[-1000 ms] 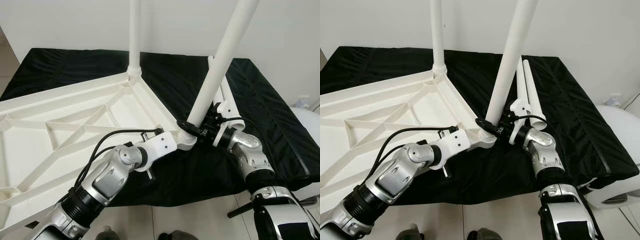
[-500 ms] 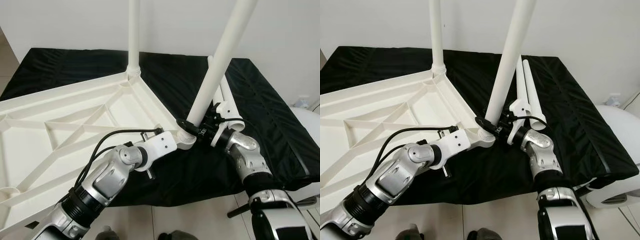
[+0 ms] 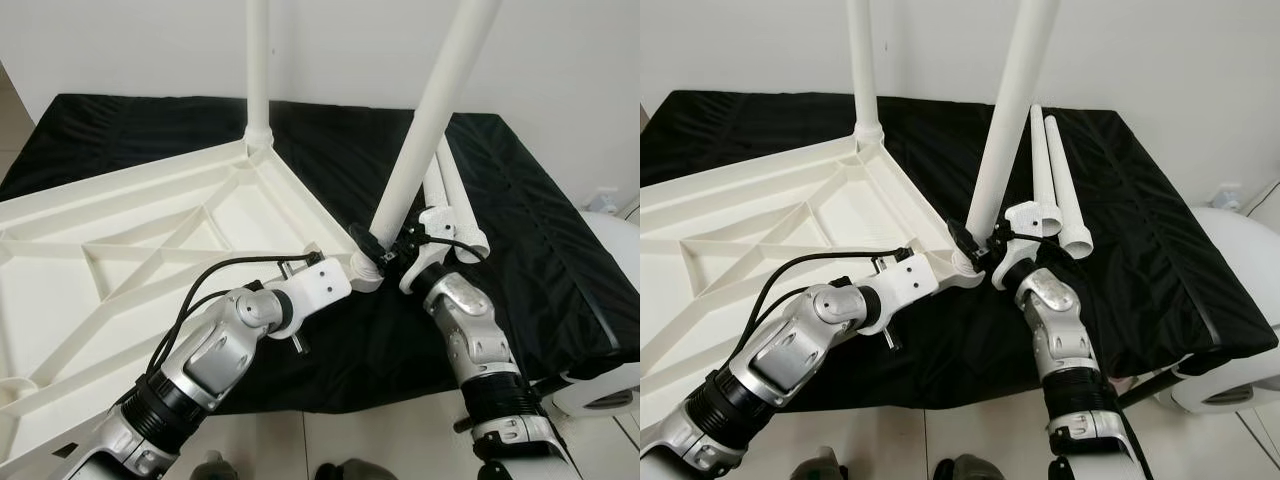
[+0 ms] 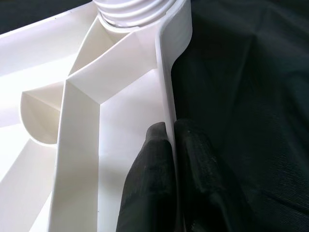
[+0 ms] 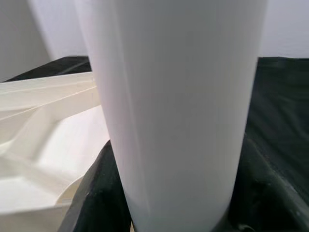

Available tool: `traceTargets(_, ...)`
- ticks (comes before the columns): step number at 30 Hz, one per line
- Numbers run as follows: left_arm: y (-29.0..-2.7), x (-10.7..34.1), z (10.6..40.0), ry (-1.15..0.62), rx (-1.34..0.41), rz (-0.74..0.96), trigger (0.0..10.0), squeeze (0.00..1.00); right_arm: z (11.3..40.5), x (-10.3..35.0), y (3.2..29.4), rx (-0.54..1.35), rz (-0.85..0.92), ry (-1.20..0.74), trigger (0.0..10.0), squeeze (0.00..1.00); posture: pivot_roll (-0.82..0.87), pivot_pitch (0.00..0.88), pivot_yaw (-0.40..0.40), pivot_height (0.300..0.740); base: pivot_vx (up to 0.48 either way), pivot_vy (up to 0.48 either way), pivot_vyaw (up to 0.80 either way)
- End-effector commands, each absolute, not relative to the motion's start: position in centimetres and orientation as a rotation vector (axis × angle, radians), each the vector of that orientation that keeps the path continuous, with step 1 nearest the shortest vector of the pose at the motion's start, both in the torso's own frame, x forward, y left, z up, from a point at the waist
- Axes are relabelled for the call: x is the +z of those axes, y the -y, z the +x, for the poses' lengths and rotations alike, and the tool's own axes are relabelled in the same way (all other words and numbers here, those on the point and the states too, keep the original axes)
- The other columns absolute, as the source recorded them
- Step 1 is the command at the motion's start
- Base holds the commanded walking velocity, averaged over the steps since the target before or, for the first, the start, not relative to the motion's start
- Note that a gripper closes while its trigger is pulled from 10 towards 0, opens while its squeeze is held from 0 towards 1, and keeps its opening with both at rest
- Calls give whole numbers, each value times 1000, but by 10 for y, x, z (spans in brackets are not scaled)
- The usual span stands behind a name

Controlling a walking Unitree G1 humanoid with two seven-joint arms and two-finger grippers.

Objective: Building children table

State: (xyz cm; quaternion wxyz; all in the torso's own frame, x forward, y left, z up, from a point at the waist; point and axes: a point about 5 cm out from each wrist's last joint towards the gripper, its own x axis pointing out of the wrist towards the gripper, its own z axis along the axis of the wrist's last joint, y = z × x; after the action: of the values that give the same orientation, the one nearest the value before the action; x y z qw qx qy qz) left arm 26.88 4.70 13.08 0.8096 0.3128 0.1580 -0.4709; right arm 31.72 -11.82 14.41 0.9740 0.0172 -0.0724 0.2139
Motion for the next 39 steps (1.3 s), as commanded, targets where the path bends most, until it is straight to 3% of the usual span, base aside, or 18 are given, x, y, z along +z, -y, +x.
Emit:
traceTargets(1, -35, 138, 263, -255, -1039, 688, 10000, 0, 319, 160, 118, 319, 54, 197, 10000, 0, 33, 0, -90, 740, 0, 0, 0)
traceTargets(6, -34, 137, 264, -256, -1036, 684, 10000, 0, 316, 164, 113, 89, 31, 198, 10000, 0, 35, 0, -95, 740, 0, 0, 0)
traceTargets(13, -34, 138, 264, -257, -1029, 674, 10000, 0, 316, 168, 105, 64, 77, 183, 10000, 0, 39, 0, -94, 740, 0, 0, 0)
traceTargets(14, -34, 138, 264, -258, -1026, 674, 10000, 0, 316, 168, 106, 72, 82, 180, 10000, 1000, 41, 0, -94, 740, 0, 0, 0)
traceTargets(32, -36, 138, 264, -262, -1021, 675, 10000, 0, 313, 159, 119, 99, 56, 149, 10000, 1000, 37, 0, -86, 740, 0, 0, 0)
traceTargets(34, -36, 139, 264, -260, -1022, 676, 10000, 0, 314, 151, 125, 174, 66, 114, 10000, 0, 36, 0, -84, 740, 0, 0, 0)
traceTargets(39, -36, 139, 265, -258, -1022, 677, 10000, 0, 314, 141, 135, 290, 50, 82, 10000, 0, 34, 0, -80, 740, 0, 0, 0)
